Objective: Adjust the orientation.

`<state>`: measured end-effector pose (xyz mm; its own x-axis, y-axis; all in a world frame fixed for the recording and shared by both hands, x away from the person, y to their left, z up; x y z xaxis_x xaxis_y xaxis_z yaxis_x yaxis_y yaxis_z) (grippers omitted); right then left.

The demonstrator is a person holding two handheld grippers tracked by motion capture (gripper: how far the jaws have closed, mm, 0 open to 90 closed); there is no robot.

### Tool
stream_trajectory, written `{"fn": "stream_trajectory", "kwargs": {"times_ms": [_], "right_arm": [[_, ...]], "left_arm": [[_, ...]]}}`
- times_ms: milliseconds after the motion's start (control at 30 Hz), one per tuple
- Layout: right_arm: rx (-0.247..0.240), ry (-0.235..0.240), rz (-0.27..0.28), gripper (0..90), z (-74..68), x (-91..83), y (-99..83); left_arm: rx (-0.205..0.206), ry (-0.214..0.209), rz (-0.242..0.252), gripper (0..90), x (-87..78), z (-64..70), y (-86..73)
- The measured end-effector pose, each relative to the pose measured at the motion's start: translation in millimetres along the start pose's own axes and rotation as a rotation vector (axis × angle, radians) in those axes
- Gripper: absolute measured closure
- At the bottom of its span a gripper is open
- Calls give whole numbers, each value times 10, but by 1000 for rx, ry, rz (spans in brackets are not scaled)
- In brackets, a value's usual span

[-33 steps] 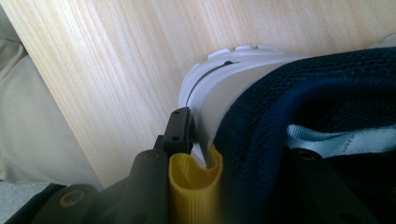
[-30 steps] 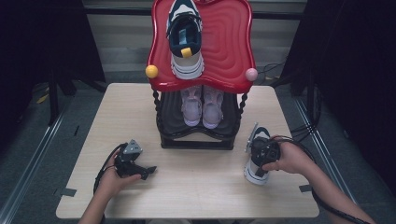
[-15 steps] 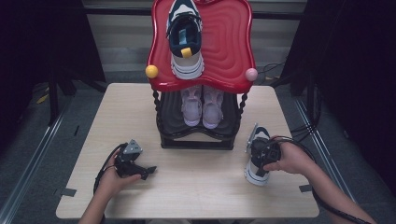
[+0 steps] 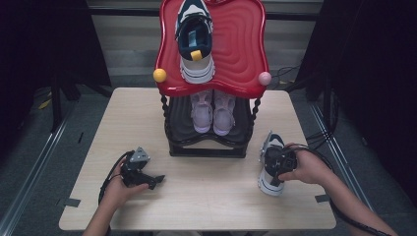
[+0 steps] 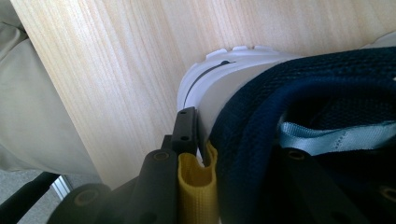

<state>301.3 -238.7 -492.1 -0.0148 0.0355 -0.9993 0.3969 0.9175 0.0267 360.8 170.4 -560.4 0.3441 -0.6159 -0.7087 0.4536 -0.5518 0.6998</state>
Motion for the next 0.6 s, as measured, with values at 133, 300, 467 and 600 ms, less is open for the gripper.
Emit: {"fn": "stream_trajectory", "kwargs": {"times_ms": [133, 300, 467, 600], "right_arm": [[-3, -6, -6, 701, -10, -5, 1], [7, -6, -10, 701, -23, -21, 3], [8, -11, -19, 701, -31, -47, -2], [-16, -22, 0, 702, -10, -77, 9]], "left_arm": [[0, 0, 0, 0, 0, 0, 0], [0, 0, 0, 0, 0, 0, 0], [0, 0, 0, 0, 0, 0, 0], [-1, 0, 0, 0, 1, 1, 0]]}}
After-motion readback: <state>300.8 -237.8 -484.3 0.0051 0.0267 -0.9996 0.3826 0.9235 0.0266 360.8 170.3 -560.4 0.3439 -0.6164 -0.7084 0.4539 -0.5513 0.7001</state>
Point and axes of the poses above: each handheld gripper's, and its own axes: x roughly forward along the jaws, y roughly out of its top, z roughly to its right, the point moved 7 cm from there along x, roughly forward along the jaws, and after that the axes turned 6 degrees about -y, right-handed, at the moved point
